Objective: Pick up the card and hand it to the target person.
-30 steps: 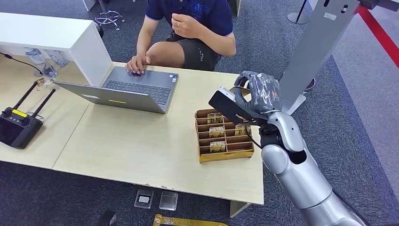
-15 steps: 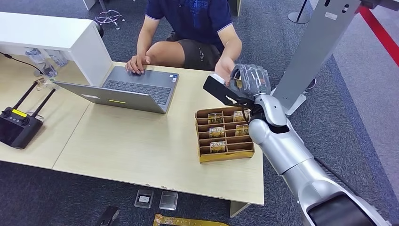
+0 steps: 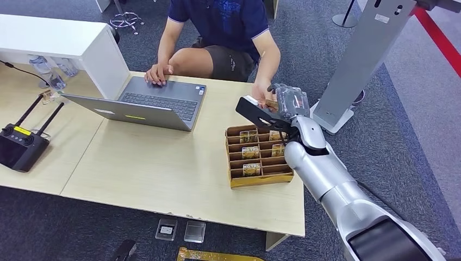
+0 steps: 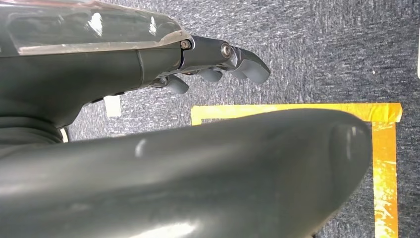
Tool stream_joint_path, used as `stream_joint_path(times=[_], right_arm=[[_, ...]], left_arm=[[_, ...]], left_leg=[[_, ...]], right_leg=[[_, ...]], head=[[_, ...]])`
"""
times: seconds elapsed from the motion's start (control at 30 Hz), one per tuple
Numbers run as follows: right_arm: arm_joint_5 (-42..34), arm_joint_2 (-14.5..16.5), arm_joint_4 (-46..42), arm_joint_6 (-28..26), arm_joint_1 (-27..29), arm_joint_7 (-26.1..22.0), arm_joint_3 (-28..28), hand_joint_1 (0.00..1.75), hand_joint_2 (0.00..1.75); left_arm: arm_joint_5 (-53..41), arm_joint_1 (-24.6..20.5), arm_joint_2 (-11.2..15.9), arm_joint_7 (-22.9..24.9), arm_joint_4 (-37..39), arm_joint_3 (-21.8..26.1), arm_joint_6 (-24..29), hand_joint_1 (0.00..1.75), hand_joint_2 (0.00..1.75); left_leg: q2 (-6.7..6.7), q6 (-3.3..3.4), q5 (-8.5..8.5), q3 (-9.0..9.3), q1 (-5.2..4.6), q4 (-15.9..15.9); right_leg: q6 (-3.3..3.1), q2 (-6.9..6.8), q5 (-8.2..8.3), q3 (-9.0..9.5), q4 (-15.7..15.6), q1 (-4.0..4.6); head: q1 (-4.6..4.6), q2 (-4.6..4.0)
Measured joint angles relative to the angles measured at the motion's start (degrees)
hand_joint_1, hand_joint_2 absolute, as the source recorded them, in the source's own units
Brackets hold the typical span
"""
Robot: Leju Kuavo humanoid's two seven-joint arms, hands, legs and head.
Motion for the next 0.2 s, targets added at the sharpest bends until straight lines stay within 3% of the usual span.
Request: stream_joint_path(times=[0.2], right_arm=[[0.06, -0.09, 1.09, -0.71, 0.02, 0.08, 0.07, 0.00, 1.75]], left_arm=[[0.00, -0.05, 0.00, 0.00, 0.00, -0.22, 0.05, 0.00, 0.00]], left_leg=[[0.01, 0.00, 0.00, 0.02, 0.00, 0.00]], right_leg=[[0.00, 0.02, 0.00, -0.01, 0.00, 0.00]], head=[[-0.02, 0.00]])
